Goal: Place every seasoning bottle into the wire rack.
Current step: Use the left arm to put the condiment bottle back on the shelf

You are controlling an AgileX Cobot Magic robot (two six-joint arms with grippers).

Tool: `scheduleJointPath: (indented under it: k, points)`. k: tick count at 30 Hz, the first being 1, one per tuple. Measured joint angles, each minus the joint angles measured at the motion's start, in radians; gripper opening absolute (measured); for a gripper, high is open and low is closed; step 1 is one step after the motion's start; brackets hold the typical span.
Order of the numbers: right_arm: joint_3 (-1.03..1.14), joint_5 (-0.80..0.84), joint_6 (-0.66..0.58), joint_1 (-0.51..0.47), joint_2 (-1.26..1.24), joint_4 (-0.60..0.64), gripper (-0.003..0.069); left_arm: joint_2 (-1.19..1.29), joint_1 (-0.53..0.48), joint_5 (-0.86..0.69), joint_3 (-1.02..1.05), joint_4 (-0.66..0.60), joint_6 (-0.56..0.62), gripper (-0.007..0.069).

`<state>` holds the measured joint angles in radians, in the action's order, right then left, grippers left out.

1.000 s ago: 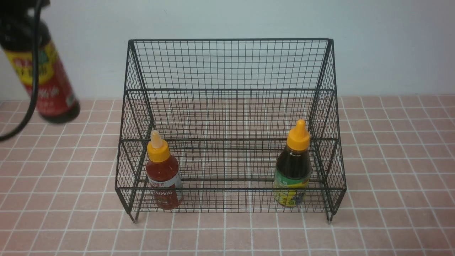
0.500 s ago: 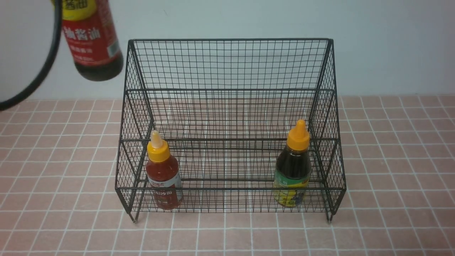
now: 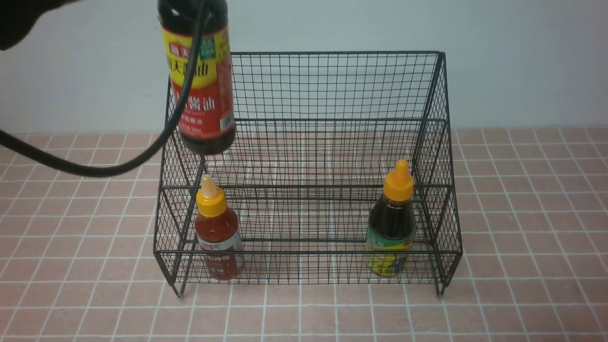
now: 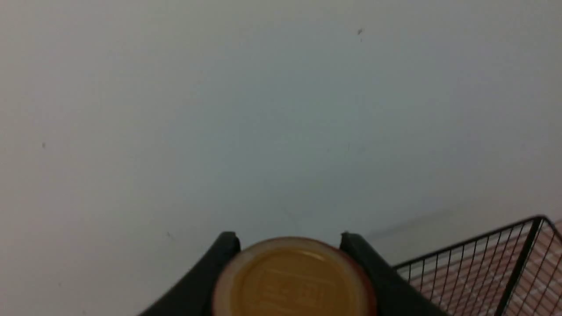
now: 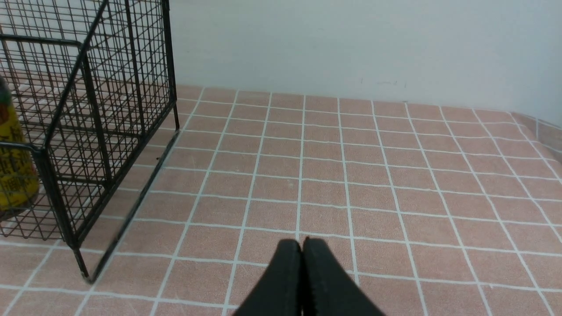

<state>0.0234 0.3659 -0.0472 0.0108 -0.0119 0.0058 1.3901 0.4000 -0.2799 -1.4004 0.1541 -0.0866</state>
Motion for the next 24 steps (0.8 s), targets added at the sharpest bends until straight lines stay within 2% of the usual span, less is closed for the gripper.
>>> scheduleJointPath:
  k: [5, 15, 24]
  points:
    - [0.0, 0.0, 0.0, 0.0, 0.0, 0.0, -0.0012, 0.011, 0.0, -0.121, 0.001, -0.001, 0.0, 0.0259]
    - [0.0, 0.0, 0.001, 0.0, 0.0, 0.0, -0.0012, 0.057, 0.0, -0.136, -0.005, -0.001, 0.001, 0.0259]
    - [0.0, 0.0, 0.002, 0.0, 0.0, 0.0, -0.0012, 0.079, 0.0, -0.085, -0.005, -0.002, -0.036, 0.0259]
